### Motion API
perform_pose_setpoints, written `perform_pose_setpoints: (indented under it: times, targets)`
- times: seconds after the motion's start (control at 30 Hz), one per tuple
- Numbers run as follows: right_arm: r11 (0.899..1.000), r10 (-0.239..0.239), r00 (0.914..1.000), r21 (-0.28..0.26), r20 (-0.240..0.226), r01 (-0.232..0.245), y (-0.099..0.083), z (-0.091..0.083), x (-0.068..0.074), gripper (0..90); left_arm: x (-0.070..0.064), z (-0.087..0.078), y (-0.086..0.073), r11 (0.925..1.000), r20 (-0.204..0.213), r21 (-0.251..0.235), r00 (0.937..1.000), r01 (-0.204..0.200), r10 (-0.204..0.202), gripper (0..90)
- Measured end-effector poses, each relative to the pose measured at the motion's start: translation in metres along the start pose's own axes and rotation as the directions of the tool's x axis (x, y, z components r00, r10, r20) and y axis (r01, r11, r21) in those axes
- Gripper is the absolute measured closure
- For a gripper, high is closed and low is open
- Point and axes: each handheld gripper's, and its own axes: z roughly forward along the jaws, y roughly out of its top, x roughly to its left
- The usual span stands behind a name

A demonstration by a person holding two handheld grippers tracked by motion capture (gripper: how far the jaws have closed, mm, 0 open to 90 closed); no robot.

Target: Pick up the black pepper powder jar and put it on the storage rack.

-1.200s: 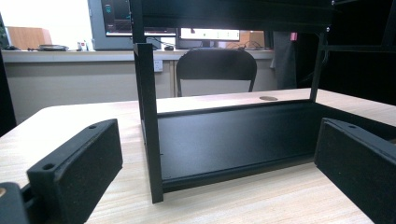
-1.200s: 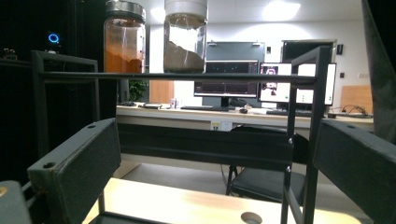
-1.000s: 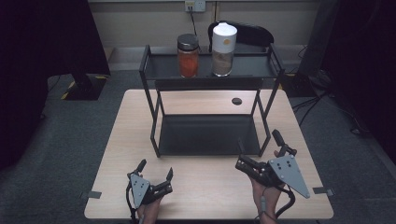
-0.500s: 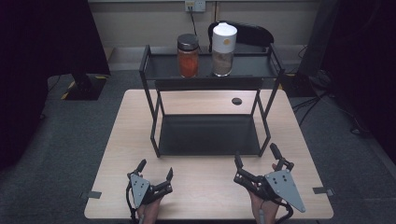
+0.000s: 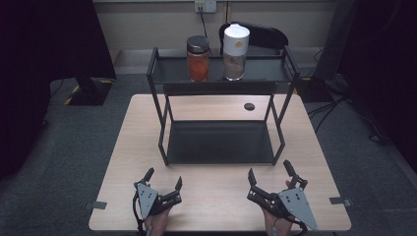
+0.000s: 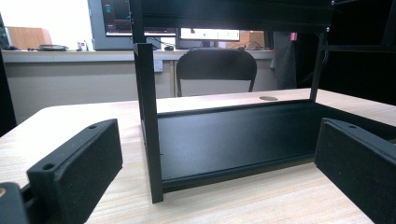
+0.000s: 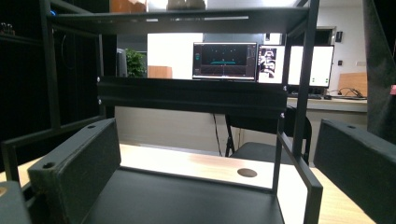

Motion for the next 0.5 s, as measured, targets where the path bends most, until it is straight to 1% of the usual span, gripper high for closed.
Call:
perform_pose_setpoints:
  times: [0.13, 0.2, 0.33, 0.5]
  targets:
    - [1.0, 0.018, 0.9998, 0.014, 0.008, -0.018, -0.006, -0.001, -0.002, 0.0, 0.0, 0.0, 0.0, 1.0, 0.0, 0.0, 1.0, 0.0, 0.0, 0.2]
    - [1.0, 0.018, 0.9997, 0.018, 0.016, -0.018, -0.01, -0.002, -0.001, 0.0, 0.0, 0.0, 0.0, 1.0, 0.0, 0.0, 1.0, 0.0, 0.0, 0.2]
    - [0.999, -0.006, 0.9997, 0.039, 0.024, 0.005, -0.017, -0.001, 0.0, 0.0, 0.0, 0.0, 0.0, 1.0, 0.0, 0.0, 1.0, 0.0, 0.0, 0.2]
    - [0.998, -0.01, 0.9992, 0.057, 0.038, 0.008, -0.026, -0.002, 0.002, 0.0, 0.0, 0.0, 0.0, 1.0, 0.0, 0.0, 1.0, 0.0, 0.0, 0.2]
